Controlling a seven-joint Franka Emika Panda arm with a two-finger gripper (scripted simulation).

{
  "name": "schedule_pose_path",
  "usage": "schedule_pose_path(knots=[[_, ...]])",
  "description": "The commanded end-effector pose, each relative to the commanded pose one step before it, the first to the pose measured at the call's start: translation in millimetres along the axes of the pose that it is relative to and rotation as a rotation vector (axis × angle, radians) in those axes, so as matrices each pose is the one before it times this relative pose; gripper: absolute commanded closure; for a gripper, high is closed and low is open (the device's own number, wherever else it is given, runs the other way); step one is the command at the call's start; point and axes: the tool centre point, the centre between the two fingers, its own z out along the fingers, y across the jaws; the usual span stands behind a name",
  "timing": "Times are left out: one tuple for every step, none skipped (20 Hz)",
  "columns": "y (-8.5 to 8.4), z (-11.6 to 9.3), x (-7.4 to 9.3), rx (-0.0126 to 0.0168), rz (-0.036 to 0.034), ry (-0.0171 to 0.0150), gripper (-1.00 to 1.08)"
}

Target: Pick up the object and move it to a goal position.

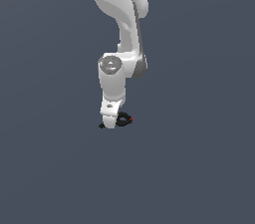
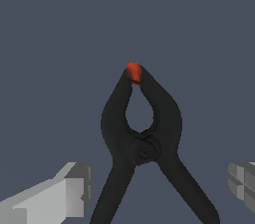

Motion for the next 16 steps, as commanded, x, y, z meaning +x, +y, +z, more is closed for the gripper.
schedule_pose_path(knots=[[-1.27,3.1,-1.19,0.00078,-0.04314,0.00058,-0.92],[-0.44,1.0,-0.39,0.00034,-0.01319,0.00021,-0.92],[-0.4,0.89,-0.35,0.0003,-0.01179,0.0002,-0.92],[-0.36,0.79,-0.29,0.00026,-0.01042,0.00019,-0.92],[-0.31,0.68,-0.25,0.00022,-0.00903,0.00017,-0.92],[-0.27,0.57,-0.2,0.00019,-0.00765,0.00015,-0.92],[-0.22,0.47,-0.17,0.00015,-0.00625,0.00013,-0.92],[-0.17,0.36,-0.15,0.00012,-0.00483,0.0001,-0.92],[-0.12,0.26,-0.06,0.00008,-0.00352,0.00007,-0.92],[-0.07,0.16,-0.06,0.00005,-0.00207,0.00004,-0.92],[-0.02,0.05,-0.02,0.00002,-0.00069,0.00001,-0.92],[0.07,-0.21,0.01,0.00016,0.00463,-0.0001,-0.92],[-0.01,0.33,-0.02,0.0,0.0,0.0,-0.92],[-0.03,1.0,-0.06,0.0,0.0,0.0,-0.92],[-0.05,1.66,-0.1,0.0,0.0,0.0,-0.92],[-0.08,2.32,0.27,0.00001,-0.00069,-0.00003,-0.92]])
